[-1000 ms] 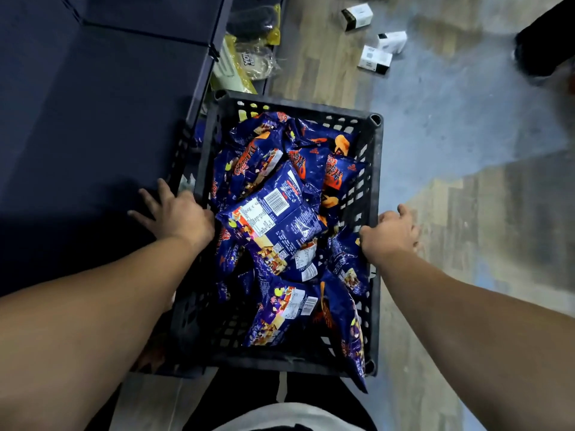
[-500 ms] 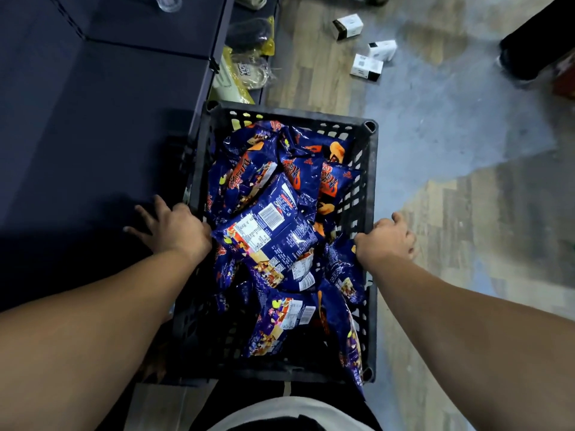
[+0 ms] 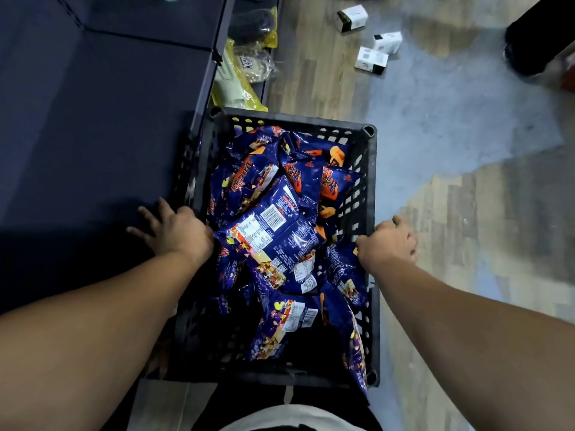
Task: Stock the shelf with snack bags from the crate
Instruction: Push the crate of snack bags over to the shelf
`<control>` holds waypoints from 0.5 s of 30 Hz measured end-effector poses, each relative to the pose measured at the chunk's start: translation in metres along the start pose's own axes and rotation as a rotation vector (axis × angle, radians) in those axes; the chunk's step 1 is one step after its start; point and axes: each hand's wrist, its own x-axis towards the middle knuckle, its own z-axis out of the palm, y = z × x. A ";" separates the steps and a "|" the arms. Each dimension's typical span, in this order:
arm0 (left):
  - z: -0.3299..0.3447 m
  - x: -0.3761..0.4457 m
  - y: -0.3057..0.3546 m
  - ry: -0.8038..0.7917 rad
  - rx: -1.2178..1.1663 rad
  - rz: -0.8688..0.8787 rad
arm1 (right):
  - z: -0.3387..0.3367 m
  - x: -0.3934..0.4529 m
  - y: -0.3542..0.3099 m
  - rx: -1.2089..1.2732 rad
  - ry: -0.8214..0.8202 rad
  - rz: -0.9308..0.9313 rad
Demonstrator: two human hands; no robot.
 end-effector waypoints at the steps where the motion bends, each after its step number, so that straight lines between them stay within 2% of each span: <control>1: 0.001 0.001 0.000 0.000 -0.003 0.003 | 0.001 0.001 0.000 0.000 0.002 0.001; 15: 0.002 0.031 0.002 -0.001 0.036 0.046 | 0.006 0.020 -0.022 -0.022 0.004 -0.008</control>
